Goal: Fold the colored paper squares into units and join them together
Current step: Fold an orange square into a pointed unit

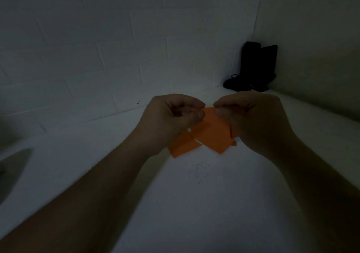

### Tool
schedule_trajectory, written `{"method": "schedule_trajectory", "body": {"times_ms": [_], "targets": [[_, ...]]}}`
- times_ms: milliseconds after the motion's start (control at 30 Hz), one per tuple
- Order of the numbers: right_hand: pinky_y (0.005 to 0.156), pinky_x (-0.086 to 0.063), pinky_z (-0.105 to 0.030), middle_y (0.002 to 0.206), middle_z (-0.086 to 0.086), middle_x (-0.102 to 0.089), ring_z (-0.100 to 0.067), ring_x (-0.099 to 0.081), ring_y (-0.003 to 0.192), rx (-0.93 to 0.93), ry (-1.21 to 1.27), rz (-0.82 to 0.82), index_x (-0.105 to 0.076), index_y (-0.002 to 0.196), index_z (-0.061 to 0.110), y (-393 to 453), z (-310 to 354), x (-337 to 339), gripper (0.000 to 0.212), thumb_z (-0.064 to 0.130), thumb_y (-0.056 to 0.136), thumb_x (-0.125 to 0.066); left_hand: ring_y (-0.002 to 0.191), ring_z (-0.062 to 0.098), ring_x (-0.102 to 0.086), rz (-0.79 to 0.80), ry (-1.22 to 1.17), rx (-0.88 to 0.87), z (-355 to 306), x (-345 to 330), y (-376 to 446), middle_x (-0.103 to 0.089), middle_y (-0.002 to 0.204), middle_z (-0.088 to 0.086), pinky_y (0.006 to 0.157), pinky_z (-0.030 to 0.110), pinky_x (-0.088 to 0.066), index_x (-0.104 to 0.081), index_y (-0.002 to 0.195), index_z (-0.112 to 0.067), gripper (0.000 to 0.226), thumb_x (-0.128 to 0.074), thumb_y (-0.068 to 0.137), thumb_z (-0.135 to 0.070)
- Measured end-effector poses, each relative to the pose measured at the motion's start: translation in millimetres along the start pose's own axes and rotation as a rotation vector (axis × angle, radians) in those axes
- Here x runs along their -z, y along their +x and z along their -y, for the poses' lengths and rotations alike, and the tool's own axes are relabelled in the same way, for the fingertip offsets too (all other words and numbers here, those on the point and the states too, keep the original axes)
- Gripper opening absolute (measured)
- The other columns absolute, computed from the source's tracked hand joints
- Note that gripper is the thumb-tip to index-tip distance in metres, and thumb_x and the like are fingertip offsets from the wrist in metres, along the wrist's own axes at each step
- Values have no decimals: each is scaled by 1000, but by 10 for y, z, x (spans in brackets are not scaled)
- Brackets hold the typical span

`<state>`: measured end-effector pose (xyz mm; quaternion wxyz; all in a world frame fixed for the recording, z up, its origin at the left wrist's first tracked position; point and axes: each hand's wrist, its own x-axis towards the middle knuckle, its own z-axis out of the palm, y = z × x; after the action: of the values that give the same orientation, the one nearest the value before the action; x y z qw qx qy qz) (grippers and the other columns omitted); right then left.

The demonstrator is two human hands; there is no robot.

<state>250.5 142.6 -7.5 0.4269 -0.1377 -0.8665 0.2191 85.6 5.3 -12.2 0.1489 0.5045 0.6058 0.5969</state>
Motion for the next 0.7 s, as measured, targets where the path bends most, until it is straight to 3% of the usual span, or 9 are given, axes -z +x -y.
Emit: {"method": "schedule_trajectory", "body": {"times_ms": [67,200,300,400,533,633,700], "targets": [[79,-42,-8,89,35,-56,20,-57,88,-13,-4,17,-66,98,39,1,-3,-4,17,25,90,-72,82,25,-75,7,-34,25,-13,2,1,-78,85,9,85,43,-60,-80,96,-19,17,-81,85,-6],[78,-43,-11,87,33,-58,17,-58,87,-19,-25,7,-67,95,39,-7,-11,-18,18,24,88,-74,89,39,-74,20,-38,29,-18,-5,-7,-78,88,14,86,52,-59,-81,94,-18,15,-82,84,-6],[78,-42,-7,87,24,-66,10,-61,88,-11,-53,19,-71,95,36,1,-12,-3,17,22,86,-76,85,30,-75,27,12,15,-18,-12,-11,-78,88,10,78,42,-61,-81,94,-19,15,-82,85,-7],[79,-38,-4,94,16,-70,2,-59,90,30,-136,105,-73,111,28,11,27,4,25,26,86,-74,88,26,-77,66,72,-4,-5,-29,-21,-79,90,5,89,49,-61,-81,95,-22,17,-82,85,-8],[77,-37,-8,94,12,-72,6,-57,78,88,-173,151,-77,106,25,5,59,3,19,28,87,-73,89,20,-77,75,117,-17,-2,-39,-29,-80,91,1,90,48,-61,-81,97,-18,16,-81,86,-7],[78,-43,-13,94,8,-73,-1,-60,82,62,-156,175,-77,105,24,4,80,38,19,30,87,-73,87,27,-77,55,82,-4,-8,-17,-33,-80,89,5,87,46,-62,-81,98,-15,14,-80,87,-7],[79,-42,-8,96,13,-69,2,-60,86,6,-120,180,-76,109,25,-1,79,42,24,29,86,-75,85,34,-76,27,51,16,-6,-7,-23,-79,86,11,83,50,-60,-81,96,-17,13,-81,87,-8]]}}
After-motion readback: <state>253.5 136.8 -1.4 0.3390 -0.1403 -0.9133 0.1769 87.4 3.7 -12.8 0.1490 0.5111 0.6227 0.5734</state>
